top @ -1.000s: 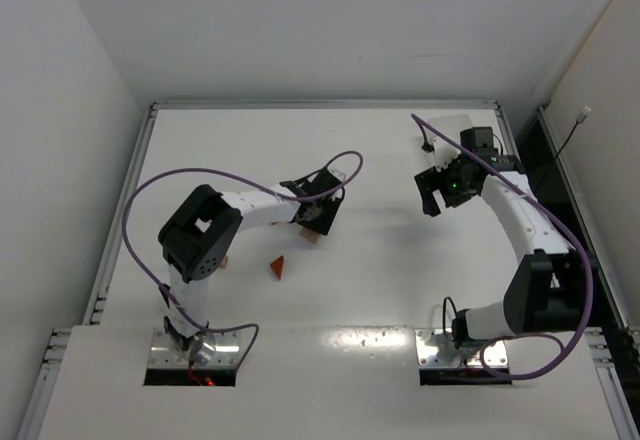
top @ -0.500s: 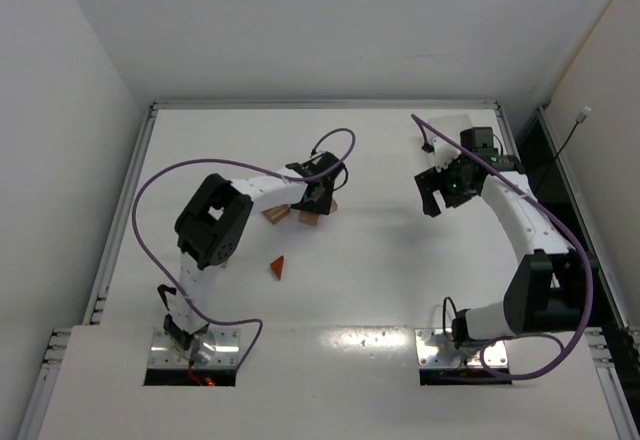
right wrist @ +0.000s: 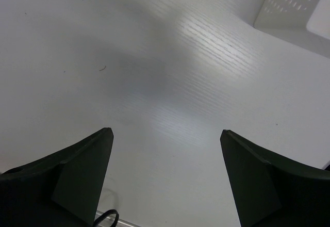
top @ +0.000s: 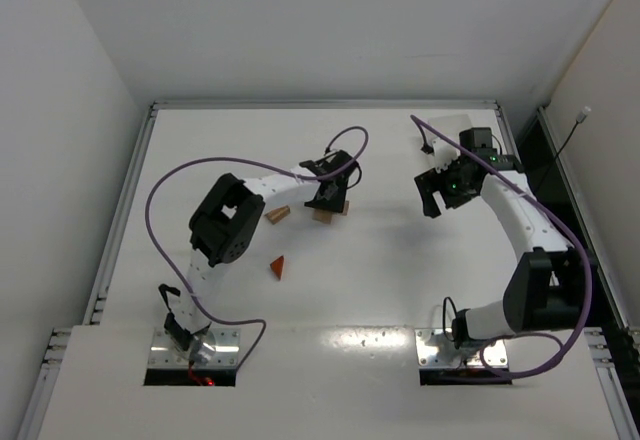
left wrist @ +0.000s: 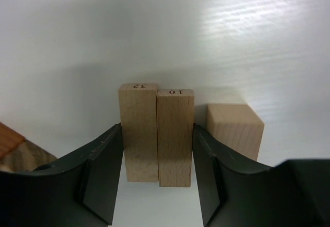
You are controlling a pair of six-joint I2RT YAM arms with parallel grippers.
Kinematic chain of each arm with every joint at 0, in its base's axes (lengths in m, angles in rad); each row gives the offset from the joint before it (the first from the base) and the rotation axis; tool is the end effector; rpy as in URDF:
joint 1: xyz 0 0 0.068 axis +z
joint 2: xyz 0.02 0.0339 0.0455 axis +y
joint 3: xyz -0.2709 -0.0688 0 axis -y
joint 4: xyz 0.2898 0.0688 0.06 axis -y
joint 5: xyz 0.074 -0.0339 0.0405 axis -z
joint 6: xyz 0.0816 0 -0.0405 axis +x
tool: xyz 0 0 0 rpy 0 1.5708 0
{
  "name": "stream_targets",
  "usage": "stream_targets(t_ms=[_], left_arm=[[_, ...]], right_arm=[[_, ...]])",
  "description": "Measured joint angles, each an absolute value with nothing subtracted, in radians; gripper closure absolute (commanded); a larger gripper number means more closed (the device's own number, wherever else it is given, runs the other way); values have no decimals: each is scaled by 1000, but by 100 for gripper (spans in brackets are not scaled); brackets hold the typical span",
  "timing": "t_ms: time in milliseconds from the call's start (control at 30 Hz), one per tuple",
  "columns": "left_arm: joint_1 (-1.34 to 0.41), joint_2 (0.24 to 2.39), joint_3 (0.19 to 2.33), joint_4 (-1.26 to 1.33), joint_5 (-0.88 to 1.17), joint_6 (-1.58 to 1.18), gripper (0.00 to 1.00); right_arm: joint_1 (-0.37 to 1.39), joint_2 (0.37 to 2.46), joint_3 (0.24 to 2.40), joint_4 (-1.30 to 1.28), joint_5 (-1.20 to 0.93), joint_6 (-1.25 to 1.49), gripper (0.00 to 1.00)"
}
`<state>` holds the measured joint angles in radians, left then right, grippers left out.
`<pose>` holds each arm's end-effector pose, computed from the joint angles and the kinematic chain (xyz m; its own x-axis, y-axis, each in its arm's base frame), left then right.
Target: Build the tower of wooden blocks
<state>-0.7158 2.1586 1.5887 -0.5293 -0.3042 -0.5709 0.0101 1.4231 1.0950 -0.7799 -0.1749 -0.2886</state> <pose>0.4051 -0.3199 0.0978 -0.8484 0.0546 -0.5265 0.0772 0.9968 -0.0210 0.3426 0.0177 0.2067 -0.8328 -0.2887 -0.4723 -0.3387 0.9406 0.0222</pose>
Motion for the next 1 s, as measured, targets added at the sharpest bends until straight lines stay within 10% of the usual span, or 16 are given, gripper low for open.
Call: stream_targets(t_ms=[800,1000], left_arm=[[-646,2158,1584,-538,-342,-667,100],[-646,2159,1585,-540,-343,-666,79]], right_arm=[[19,1469,1134,-788,-175,-276,17],[22,1469,1134,-788,-175,-275,17]])
